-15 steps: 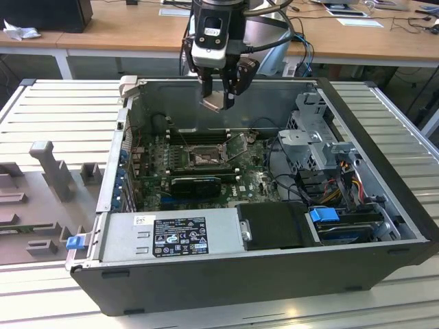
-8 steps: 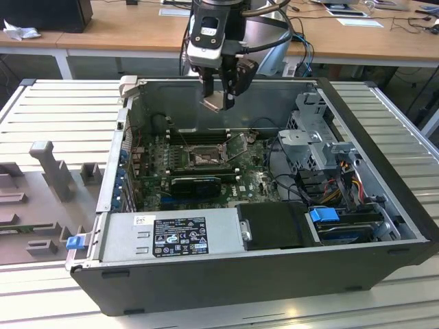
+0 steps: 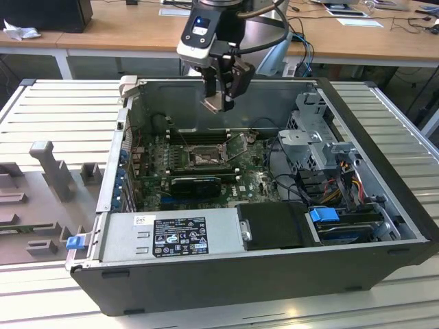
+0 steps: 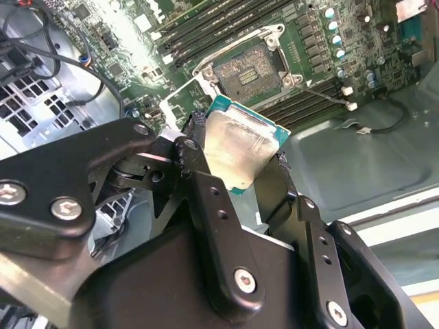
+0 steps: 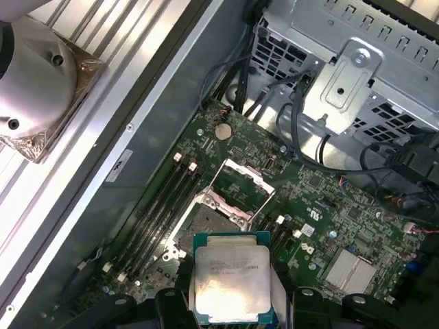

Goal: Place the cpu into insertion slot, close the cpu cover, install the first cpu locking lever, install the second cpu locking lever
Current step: 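Place the cpu into insertion slot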

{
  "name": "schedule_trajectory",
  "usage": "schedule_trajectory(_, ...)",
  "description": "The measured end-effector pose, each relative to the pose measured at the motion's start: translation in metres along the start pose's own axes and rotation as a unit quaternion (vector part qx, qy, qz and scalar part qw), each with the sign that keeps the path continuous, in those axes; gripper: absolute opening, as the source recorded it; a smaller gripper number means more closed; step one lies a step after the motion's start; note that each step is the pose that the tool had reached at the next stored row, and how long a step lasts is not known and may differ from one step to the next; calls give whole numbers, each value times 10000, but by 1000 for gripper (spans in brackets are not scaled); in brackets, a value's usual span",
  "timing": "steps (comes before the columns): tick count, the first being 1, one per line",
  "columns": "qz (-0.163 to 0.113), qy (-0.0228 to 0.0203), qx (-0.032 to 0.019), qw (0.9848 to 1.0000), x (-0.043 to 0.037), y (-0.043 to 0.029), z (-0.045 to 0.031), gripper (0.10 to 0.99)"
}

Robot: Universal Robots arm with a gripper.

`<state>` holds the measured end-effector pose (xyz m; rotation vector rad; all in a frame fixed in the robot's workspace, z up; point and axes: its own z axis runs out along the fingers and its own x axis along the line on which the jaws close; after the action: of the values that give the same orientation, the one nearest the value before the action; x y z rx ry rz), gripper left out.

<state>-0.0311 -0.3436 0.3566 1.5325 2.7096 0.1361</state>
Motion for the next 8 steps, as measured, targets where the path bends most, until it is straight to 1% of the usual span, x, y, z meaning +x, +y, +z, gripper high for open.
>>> schedule_trajectory(8, 53, -3, 3, 10000, -2, -3, 17, 529)
